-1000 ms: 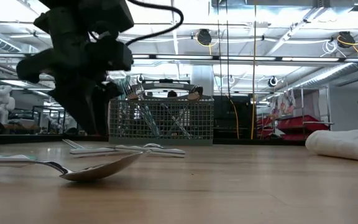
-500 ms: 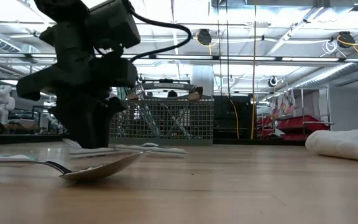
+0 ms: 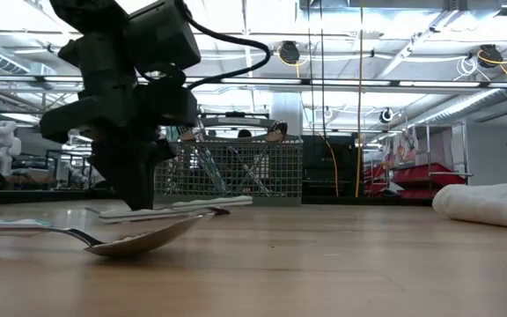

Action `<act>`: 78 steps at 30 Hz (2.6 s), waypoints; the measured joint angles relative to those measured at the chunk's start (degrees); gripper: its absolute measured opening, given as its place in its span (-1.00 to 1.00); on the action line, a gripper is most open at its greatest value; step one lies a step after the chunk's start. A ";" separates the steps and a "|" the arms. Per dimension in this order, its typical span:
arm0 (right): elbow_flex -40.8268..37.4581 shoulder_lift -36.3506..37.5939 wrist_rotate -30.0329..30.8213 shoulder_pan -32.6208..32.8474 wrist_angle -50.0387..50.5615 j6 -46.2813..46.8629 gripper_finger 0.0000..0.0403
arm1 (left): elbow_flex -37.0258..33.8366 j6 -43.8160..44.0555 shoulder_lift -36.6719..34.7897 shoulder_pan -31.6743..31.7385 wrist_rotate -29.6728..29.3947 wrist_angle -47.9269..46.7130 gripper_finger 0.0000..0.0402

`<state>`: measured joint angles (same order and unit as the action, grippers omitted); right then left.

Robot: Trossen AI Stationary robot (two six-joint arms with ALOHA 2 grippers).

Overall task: Sort silverware
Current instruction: Put the fork into the middle left section of the utensil holder

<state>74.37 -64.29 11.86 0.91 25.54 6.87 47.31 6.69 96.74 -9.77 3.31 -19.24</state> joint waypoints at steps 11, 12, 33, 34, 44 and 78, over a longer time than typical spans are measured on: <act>0.00 -0.01 0.00 0.00 0.31 0.00 -0.18 | 2.83 11.08 -7.82 -0.12 -1.83 -4.17 -0.99; 0.00 -0.02 0.00 0.00 0.33 0.00 -0.18 | 3.39 12.19 -8.74 -0.10 -1.85 -4.63 -0.99; 0.04 -6.59 -6.97 1.26 17.99 0.47 -0.16 | 16.28 10.06 -19.51 4.75 -10.82 -17.53 -0.94; 0.02 -9.09 -8.36 1.93 18.28 0.37 -0.15 | 16.30 10.96 -20.08 4.77 -10.82 -17.52 -0.94; -0.02 -31.39 -20.96 5.74 2.79 -4.81 -0.14 | 23.32 17.14 -30.65 4.84 -15.80 -29.33 -0.92; 38.95 -72.37 -18.81 7.13 23.86 -21.03 -0.14 | 24.68 21.49 -48.10 4.78 -20.33 -34.58 -0.91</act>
<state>113.32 -136.66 -6.95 8.03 49.40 -14.16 71.99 28.18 48.64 -4.99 -17.02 -53.82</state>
